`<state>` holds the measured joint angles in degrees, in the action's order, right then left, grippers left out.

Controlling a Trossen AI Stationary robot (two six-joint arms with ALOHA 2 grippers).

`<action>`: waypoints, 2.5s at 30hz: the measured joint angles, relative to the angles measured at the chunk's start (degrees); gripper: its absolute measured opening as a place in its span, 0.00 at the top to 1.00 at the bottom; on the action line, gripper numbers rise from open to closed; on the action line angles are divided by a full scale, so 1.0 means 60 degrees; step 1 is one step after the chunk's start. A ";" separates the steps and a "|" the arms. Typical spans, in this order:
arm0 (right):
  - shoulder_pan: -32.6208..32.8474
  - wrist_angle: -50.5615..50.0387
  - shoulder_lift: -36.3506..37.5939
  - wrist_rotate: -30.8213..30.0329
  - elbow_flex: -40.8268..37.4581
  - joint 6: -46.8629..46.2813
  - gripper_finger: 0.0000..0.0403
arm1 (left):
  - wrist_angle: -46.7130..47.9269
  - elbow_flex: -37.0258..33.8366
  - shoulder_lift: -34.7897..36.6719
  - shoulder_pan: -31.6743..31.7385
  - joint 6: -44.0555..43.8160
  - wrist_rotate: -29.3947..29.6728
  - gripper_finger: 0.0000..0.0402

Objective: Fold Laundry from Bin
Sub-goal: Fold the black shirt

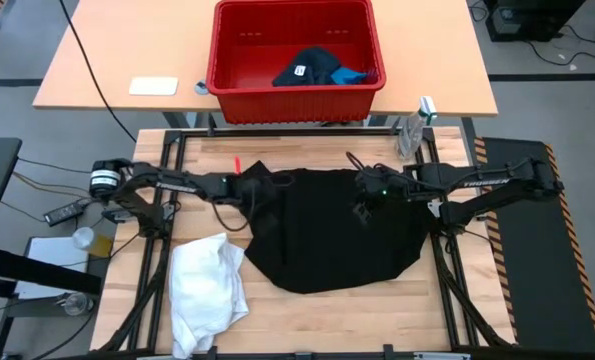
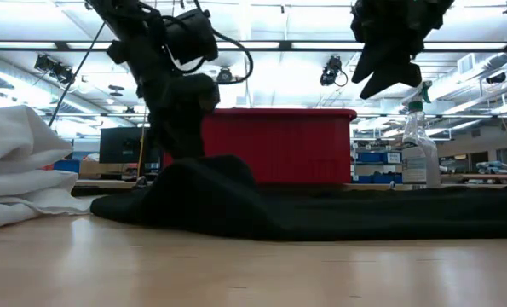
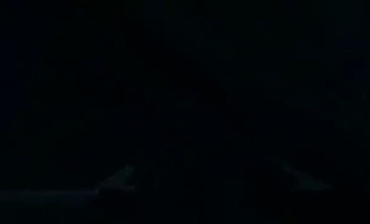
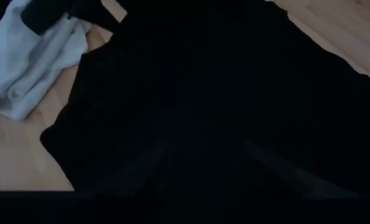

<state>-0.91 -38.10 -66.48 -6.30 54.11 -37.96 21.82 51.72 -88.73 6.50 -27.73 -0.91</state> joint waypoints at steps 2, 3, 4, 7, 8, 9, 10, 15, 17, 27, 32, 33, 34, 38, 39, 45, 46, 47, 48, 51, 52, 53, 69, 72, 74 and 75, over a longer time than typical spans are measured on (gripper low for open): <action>0.0019 0.0051 0.0000 -0.0011 0.0000 0.0001 0.50 | -0.0117 0.0000 -0.0169 -0.0238 -0.0014 0.0005 0.56; 0.0015 0.0090 0.0000 -0.0015 0.0000 -0.0002 0.50 | -0.0183 0.0002 -0.0285 -0.0347 -0.0024 0.0008 0.56; 0.0015 0.0121 0.0000 -0.0011 0.0000 0.0002 0.50 | -0.0207 0.0011 -0.0462 -0.0430 -0.0033 0.0010 0.56; 0.0015 0.0336 0.0000 -0.0013 0.0000 0.0005 0.50 | -0.0085 -0.0005 -0.1060 -0.0587 -0.0147 -0.0009 0.58; 0.0015 0.0414 0.0000 -0.0014 0.0000 0.0005 0.50 | -0.0062 -0.0007 -0.1161 -0.0619 -0.0195 -0.0060 0.60; 0.0015 0.0461 0.0000 -0.0009 0.0000 0.0005 0.50 | -0.0057 -0.0007 -0.1184 -0.0640 -0.0248 -0.0177 0.64; 0.0015 0.0472 0.0000 0.0012 0.0000 0.0005 0.50 | -0.0025 -0.0004 -0.1176 -0.0644 -0.0319 -0.0308 0.70; 0.0119 0.0473 0.0000 0.0060 0.0000 0.0051 0.50 | 0.0448 -0.0002 -0.0256 -0.0947 -0.0959 -0.0516 0.97; 0.0196 0.0460 0.0008 0.0062 0.0000 0.0077 0.50 | 0.0803 0.0000 0.0375 -0.1144 -0.1661 -0.0491 0.98; 0.0401 0.0783 0.0026 0.0535 0.0000 0.0336 0.50 | 0.2469 -0.0066 0.2262 -0.3770 -0.8094 0.0158 0.99; 0.0401 0.1001 0.0026 0.0564 0.0000 0.0359 0.50 | 0.2632 -0.0066 0.1715 -0.5244 -1.0220 0.0912 0.99; 0.0401 0.0997 0.0026 0.0568 0.0000 0.0359 0.50 | 0.2837 -0.0066 0.1651 -0.5444 -1.0549 0.1064 0.99; 0.0401 0.0997 0.0026 0.0568 0.0000 0.0359 0.50 | 0.3145 -0.0066 0.1594 -0.5612 -1.0841 0.1259 0.99; 0.0401 0.0994 0.0026 0.0669 0.0000 0.0455 0.50 | 0.3847 -0.0071 0.1512 -0.5775 -1.1477 0.2116 0.97; 0.0397 0.0994 0.0026 0.0825 0.0000 0.0541 0.50 | 0.3765 -0.0069 0.1526 -0.5729 -1.1434 0.2257 0.95; 0.0264 0.0990 0.0026 0.1660 0.0000 0.0558 0.50 | 0.2465 0.0054 0.1825 -0.5438 -0.9961 0.2413 0.72; 0.0263 0.0991 0.0026 0.1684 0.0000 0.0526 0.50 | 0.2449 0.0110 0.1933 -0.5347 -0.9662 0.2406 0.68; 0.0263 0.0993 0.0026 0.1697 0.0000 0.0507 0.50 | 0.2476 0.0183 0.2039 -0.5229 -0.9354 0.2394 0.64; 0.0263 0.0996 0.0026 0.1705 0.0000 0.0482 0.50 | 0.2525 0.0250 0.2176 -0.5113 -0.9058 0.2394 0.61; 0.0266 0.1003 0.0026 0.1692 0.0000 0.0213 0.50 | 0.3402 0.0381 0.2803 -0.4594 -0.8663 0.2678 0.55; 0.0266 0.1019 0.0026 0.1671 0.0000 0.0134 0.50 | 0.3749 0.0404 0.3021 -0.4343 -0.8538 0.2778 0.54; 0.0266 0.1061 0.0026 0.1602 0.0000 0.0090 0.50 | 0.4288 0.0404 0.3230 -0.4086 -0.8410 0.2868 0.54; 0.0042 0.2610 0.0018 0.0196 0.0000 0.0095 0.50 | 0.5201 0.0367 0.1479 0.2192 -0.2023 0.1693 0.57; -0.0003 0.2635 0.0018 0.0196 0.0000 0.0095 0.50 | 0.4759 0.0361 0.0893 0.2734 -0.1339 0.0364 0.57; -0.0003 0.2635 0.0018 0.0198 0.0000 0.0094 0.50 | 0.4878 0.0364 0.0645 0.2935 -0.0960 0.0115 0.57; -0.0003 0.2633 0.0017 0.0196 0.0000 0.0084 0.50 | 0.5050 0.0352 0.0565 0.3006 -0.0786 0.0111 0.57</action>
<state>-0.93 -22.31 -66.37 -5.13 54.11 -37.46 52.12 53.84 -85.34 24.53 -32.45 -0.25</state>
